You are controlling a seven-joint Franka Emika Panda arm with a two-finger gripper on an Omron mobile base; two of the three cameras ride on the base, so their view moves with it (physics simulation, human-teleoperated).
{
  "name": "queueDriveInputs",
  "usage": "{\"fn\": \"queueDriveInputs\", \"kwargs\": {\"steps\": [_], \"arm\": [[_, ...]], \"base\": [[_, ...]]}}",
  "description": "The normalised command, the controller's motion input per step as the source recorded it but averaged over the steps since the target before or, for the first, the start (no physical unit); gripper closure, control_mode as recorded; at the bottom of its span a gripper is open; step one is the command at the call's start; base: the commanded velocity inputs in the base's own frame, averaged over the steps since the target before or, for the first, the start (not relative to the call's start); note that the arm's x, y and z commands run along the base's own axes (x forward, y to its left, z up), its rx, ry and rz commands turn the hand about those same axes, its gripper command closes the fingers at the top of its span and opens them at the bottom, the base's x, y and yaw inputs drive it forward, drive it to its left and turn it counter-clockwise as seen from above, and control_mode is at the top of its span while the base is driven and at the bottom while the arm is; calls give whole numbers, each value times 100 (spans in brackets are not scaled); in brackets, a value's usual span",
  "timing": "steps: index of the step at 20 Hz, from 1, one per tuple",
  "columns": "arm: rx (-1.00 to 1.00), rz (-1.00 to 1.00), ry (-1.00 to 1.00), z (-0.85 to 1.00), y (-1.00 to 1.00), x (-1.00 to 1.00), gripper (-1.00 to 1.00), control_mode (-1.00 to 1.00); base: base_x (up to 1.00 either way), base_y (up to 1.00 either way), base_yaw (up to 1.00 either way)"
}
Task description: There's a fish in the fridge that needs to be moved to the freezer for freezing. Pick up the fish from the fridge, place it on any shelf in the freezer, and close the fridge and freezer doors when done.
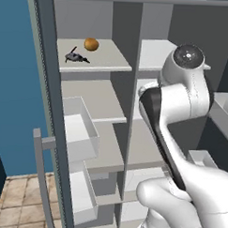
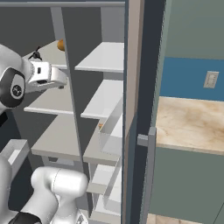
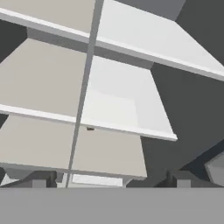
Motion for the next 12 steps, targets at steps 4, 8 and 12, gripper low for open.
{"fn": "queueDriveInputs", "kwargs": {"steps": [4, 8, 12], "arm": [[7, -11, 3, 0, -41, -76, -100, -100], [16, 5, 0, 0, -6, -74, -100, -100], [8, 9, 0, 0, -2, -59, -100, -100]], "base": [[0, 0, 0], [0, 0, 0], [0, 0, 0]]}}
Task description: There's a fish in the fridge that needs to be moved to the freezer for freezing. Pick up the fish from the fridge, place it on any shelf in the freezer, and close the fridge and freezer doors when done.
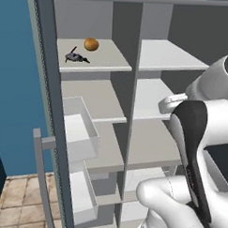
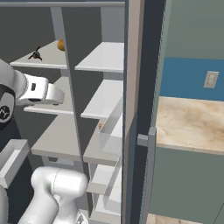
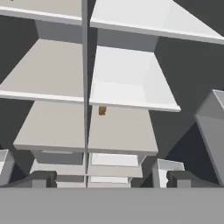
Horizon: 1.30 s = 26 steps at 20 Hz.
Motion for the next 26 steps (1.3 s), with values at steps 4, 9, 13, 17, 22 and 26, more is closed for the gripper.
{"fn": "queueDriveInputs", "kwargs": {"steps": [4, 9, 13, 17, 22, 26], "arm": [[3, 2, 0, 0, -5, -47, -100, -100], [0, 0, 4, 0, 0, -20, -100, -100], [0, 0, 8, 0, 0, 7, -100, -100], [0, 4, 2, 0, -18, 24, -100, -100], [0, 7, 1, 0, -41, 1, -100, -100], [-1, 3, 3, -5, -17, -9, -100, -100]], "base": [[0, 0, 0], [0, 0, 0], [0, 0, 0], [0, 0, 0], [0, 0, 0], [0, 0, 0]]}}
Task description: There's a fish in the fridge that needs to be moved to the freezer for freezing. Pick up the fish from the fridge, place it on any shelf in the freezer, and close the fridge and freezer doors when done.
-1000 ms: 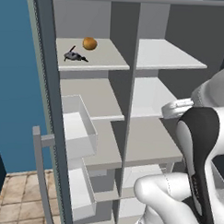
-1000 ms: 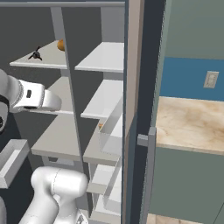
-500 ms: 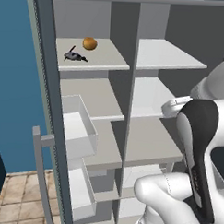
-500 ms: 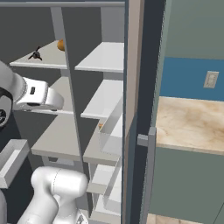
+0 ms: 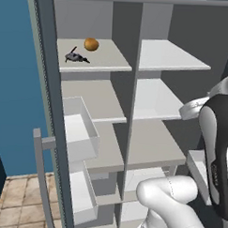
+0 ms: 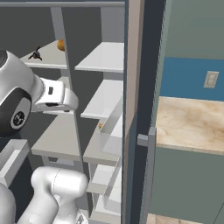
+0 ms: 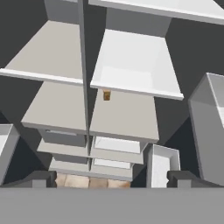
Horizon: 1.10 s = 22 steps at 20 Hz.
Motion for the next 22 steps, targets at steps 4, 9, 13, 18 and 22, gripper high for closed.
{"fn": "queueDriveInputs", "kwargs": {"steps": [4, 9, 13, 18, 22], "arm": [[0, 0, 0, 0, 0, 0, -100, 100], [0, 0, 0, 0, 0, 0, -100, 100], [0, 0, 0, 0, 0, 0, -100, 100], [0, 0, 0, 0, 0, 0, -100, 100], [0, 0, 0, 0, 0, 0, -100, 100]], "base": [[-38, 37, 0], [-32, 17, 0], [-26, -1, 0], [-68, 32, 0], [-49, 21, 0]]}}
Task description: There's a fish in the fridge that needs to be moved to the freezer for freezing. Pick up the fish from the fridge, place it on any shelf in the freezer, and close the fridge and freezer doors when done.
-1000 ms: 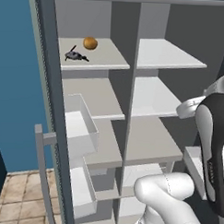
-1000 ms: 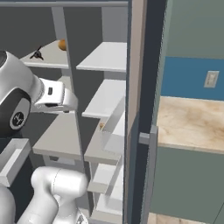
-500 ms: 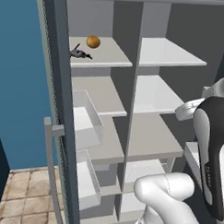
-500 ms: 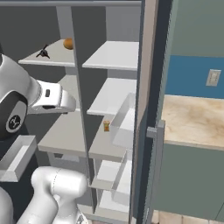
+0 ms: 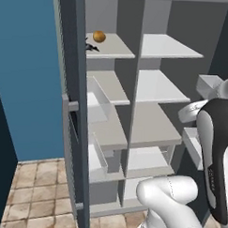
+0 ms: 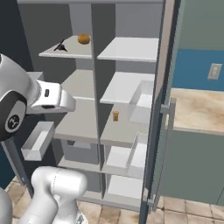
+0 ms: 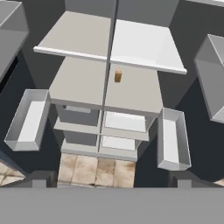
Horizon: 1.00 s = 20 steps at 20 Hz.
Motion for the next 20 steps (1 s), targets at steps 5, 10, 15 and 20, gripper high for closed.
{"fn": "queueDriveInputs", "kwargs": {"steps": [5, 10, 15, 20], "arm": [[0, 0, 0, 0, 0, 0, -100, 100], [0, 0, 0, 0, 0, 0, -100, 100], [0, 0, 0, 0, 0, 0, -100, 100], [0, 0, 0, 0, 0, 0, -100, 100]], "base": [[-19, -10, 0], [-27, 0, 0], [-37, 0, 0], [-3, 0, 0]]}}
